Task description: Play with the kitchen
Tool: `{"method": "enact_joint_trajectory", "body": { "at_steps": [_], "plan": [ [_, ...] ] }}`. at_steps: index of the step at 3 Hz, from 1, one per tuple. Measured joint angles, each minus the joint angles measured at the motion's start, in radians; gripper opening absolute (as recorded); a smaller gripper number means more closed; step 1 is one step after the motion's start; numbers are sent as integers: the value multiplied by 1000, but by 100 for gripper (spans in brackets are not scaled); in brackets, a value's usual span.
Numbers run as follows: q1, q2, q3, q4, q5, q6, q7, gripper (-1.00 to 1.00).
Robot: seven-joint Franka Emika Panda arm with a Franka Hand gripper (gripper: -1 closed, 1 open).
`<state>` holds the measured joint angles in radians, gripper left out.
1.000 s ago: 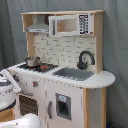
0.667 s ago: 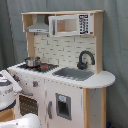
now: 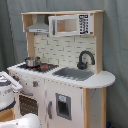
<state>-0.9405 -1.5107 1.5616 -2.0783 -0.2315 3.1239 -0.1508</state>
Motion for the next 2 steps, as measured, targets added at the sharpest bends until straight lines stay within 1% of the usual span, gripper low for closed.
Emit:
{"method": "enact_joint_trajectory", "body": {
  "at_steps": [2],
  "plan": [
    [2, -1, 2, 9, 0, -34, -220, -100]
  ]
}}
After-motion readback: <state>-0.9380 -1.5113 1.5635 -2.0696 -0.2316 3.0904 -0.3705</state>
